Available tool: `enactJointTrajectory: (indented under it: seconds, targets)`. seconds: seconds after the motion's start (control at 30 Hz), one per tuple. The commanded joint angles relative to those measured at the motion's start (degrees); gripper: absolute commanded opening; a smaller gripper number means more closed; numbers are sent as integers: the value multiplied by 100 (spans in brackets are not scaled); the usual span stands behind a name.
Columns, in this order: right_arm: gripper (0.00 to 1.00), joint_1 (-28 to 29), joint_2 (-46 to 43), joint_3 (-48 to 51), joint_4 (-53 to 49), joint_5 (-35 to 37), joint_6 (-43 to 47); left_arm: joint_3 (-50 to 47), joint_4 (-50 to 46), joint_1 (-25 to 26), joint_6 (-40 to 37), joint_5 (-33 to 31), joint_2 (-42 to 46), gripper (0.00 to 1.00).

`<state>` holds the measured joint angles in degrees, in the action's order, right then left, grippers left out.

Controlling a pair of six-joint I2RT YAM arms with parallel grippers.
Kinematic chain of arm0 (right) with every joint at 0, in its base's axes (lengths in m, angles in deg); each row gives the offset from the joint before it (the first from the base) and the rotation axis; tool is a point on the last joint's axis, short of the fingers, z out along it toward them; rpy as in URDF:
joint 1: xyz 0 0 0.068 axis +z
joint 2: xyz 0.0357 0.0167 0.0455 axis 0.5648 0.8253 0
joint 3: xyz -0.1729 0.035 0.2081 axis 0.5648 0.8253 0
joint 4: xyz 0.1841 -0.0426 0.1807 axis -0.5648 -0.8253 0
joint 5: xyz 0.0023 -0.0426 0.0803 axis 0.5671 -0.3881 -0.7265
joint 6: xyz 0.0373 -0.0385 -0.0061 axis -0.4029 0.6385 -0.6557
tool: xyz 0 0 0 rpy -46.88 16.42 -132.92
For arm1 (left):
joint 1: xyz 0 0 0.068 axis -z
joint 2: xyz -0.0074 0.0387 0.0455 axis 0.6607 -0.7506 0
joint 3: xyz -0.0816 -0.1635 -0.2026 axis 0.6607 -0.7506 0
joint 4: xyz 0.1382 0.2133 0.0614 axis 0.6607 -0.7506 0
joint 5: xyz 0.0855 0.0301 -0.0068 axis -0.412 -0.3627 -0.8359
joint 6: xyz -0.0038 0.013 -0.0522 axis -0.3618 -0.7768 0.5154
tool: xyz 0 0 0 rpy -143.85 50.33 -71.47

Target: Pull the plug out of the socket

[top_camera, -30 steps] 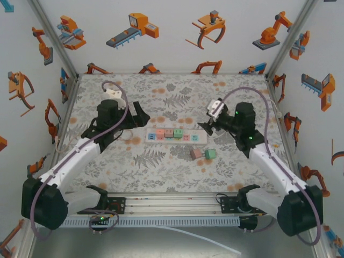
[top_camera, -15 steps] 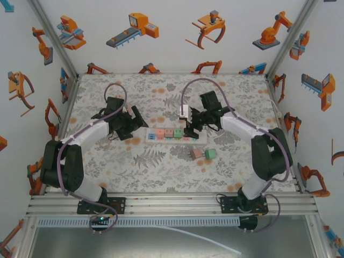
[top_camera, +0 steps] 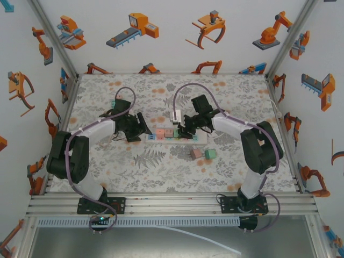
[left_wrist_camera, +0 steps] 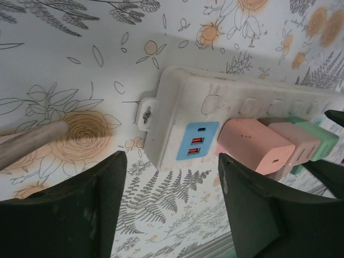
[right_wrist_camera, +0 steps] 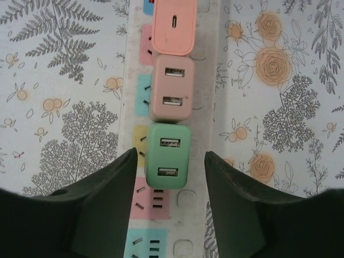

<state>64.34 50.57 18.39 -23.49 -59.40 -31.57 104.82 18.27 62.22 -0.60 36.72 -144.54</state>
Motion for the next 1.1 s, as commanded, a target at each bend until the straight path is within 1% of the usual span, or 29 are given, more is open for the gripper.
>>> enactJointTrajectory:
  seconds: [0.0,0.13,0.2,0.33,0.53,0.67,0.87,1.07]
  targets:
    - [45,108,16,81,203,-20,-81,169,-33,92,-212,128,-126,60]
    - [40,210,-8,120,193,133,-83,170,56,159,-171,140,-164,55]
    - [37,243,-8,131,216,146,-91,184,25,173,-147,49,-208,54]
    - [30,282,-27,96,421,111,-408,149,-115,164,-89,-198,-304,48]
    - [26,285,-174,129,606,42,-593,143,-261,162,50,-385,-465,43]
    - [23,292,-314,187,771,-70,-699,139,-461,163,171,-815,-473,39]
    - [7,291,-505,299,1379,-292,-1248,164,-642,164,221,-1105,-498,38]
    - [6,288,-659,465,1839,-267,-1572,171,-672,163,241,-1112,-540,38]
